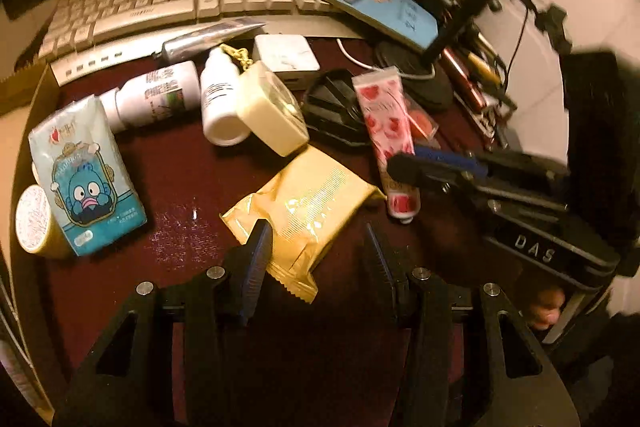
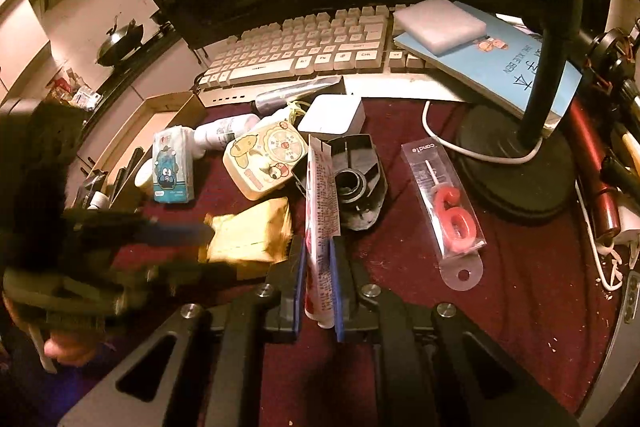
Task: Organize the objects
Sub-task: 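Grasp the rose hand-cream tube with the right tool while the left tool grasps the yellow wafer packet, then carry the tube and the yellow packet over the cardboard tray with both tools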
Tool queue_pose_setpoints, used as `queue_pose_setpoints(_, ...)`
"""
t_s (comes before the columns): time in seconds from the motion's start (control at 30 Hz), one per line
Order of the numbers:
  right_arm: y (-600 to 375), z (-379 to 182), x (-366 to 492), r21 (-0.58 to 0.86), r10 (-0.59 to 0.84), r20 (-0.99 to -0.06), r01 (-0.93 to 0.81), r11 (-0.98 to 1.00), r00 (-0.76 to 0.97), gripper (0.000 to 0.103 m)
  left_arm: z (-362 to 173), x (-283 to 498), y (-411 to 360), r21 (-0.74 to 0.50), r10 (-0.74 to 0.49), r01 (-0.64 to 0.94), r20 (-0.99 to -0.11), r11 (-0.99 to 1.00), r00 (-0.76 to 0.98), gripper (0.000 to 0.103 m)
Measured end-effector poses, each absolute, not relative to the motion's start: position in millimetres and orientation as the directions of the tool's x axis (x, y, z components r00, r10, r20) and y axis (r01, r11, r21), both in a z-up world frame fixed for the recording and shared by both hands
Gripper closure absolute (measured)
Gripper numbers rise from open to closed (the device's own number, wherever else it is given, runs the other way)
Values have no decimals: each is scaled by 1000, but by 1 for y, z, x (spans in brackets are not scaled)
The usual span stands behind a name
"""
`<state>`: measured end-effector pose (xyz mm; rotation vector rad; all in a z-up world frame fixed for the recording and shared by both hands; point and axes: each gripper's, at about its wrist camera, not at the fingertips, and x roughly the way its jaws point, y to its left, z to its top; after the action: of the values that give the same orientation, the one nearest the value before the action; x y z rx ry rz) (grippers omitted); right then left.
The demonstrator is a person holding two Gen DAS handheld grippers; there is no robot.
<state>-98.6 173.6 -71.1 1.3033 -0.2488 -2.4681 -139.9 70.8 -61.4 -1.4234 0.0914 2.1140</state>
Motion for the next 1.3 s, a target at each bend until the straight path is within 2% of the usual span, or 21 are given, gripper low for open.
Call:
queue_pose_setpoints(0.13,172,-71,-98,306,-373,-765,213,-928,-524,93,-53,-150,72,-188,392,-500,-854,-846,-342,55)
queue_pose_setpoints(0.4,173,-72,-95,319,-378,-764,203,-926,-523,92,-65,-165,72,-331,504,-523,-832,-786,-231,55)
queue_pose_setpoints(0.6,176,-72,-96,344,-397,-761,199,-918,-514,92,-63,-140,79,-256,445,-527,-853,-811,-271,55)
queue_pose_setpoints(0.8,174,-70,-97,314,-374,-771,203,-927,-515,92,-70,-145,85,-218,390,-479,-872,-850,-295,55)
queue_pose_setpoints(0.87,174,-70,-96,311,-369,-774,199,-929,-515,92,-73,-148,83,-236,391,-447,-871,-863,-296,55)
queue_pose_setpoints(0.93,174,-73,-95,318,-374,-777,197,-927,-507,92,-73,-149,79,-254,402,-426,-864,-868,-304,60)
queue_pose_setpoints(1.03,174,-74,-95,328,-381,-776,193,-925,-504,91,-68,-139,74,-218,366,-395,-861,-892,-352,60)
queue_pose_setpoints(1.13,169,-72,-96,314,-372,-782,199,-928,-501,90,-61,-130,61,-255,388,-359,-843,-898,-372,60)
queue_pose_setpoints(1.23,165,-72,-98,299,-361,-787,203,-932,-499,88,-58,-124,47,-295,401,-311,-838,-904,-370,60)
queue_pose_setpoints(1.3,163,-74,-100,295,-356,-793,200,-934,-495,81,-53,-118,37,-317,416,-294,-824,-902,-385,60)
